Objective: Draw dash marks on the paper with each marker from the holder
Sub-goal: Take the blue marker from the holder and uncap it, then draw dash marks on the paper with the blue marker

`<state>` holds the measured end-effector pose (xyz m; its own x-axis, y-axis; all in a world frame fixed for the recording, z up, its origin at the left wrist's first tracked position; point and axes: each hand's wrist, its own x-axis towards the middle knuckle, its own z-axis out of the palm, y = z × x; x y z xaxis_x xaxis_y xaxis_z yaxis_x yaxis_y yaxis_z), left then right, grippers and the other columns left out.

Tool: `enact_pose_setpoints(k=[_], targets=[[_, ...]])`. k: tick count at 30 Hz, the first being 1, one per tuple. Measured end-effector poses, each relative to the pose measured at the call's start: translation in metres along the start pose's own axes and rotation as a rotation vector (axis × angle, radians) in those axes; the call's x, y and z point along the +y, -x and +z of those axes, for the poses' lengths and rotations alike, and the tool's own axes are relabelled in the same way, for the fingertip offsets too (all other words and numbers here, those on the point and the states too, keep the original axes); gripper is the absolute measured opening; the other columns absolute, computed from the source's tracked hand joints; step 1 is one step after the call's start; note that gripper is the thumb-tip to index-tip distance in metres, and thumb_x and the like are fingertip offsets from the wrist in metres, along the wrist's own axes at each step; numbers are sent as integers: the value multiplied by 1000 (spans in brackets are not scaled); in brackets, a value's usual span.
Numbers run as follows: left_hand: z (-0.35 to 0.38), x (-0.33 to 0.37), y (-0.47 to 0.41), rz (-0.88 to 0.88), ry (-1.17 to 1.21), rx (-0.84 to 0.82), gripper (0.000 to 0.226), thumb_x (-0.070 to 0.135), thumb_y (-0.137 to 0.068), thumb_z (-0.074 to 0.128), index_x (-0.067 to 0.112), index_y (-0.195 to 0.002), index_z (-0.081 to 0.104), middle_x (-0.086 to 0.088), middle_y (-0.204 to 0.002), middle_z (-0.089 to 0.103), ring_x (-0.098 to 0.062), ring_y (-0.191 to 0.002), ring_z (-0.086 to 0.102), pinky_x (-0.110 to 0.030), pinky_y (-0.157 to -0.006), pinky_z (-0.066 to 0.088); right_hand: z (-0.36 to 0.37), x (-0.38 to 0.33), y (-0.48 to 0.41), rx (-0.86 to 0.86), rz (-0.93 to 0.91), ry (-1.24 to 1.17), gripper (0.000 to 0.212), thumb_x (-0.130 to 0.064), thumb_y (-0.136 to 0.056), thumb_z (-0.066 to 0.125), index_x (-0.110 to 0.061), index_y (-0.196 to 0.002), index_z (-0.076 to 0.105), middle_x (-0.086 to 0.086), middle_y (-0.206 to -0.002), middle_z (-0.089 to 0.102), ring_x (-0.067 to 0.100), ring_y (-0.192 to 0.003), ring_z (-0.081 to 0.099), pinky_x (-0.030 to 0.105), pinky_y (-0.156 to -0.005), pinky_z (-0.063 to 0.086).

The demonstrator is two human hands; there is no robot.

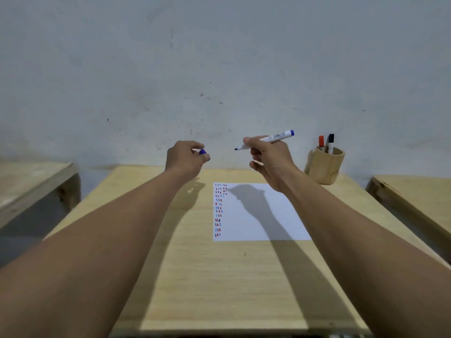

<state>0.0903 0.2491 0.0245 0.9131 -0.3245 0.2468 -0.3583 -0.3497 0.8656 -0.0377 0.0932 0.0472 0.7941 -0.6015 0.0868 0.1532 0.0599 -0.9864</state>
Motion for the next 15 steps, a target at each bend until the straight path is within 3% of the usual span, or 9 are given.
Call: enact_pose_setpoints(k=[6,8,11,15], targets=[[13,-47,15,-13,-169,-35,19,10,-88,73,10,-106,75,-2,-90,72,2,-65,57,-1,-48,37,6,28,-4,-5,31,121,7,-19,-89,74,-13,-90,70,-2,-68,56,10,-57,51,26,-58,47],[16,-56,19,-20,-231,-46,20,13,-88,72,12,-108,75,-1,-95,73,-2,-68,62,-2,-56,38,7,34,-4,-6,42,133,9,-19,-90,74,-12,-93,70,-2,-69,57,10,-57,52,25,-58,48],[21,-62,24,-25,-309,-41,28,21,-87,73,20,-115,74,1,-106,74,-19,-93,66,-25,-78,48,9,42,-4,-21,51,149,9,-21,-90,74,-13,-90,71,-1,-71,59,10,-57,53,25,-58,49],[28,-64,27,-32,-396,-20,31,27,-87,72,26,-119,72,1,-112,73,-25,-105,65,-36,-94,49,9,44,-5,-20,53,166,8,-21,-90,74,-13,-90,71,-1,-73,61,10,-60,54,25,-59,50]])
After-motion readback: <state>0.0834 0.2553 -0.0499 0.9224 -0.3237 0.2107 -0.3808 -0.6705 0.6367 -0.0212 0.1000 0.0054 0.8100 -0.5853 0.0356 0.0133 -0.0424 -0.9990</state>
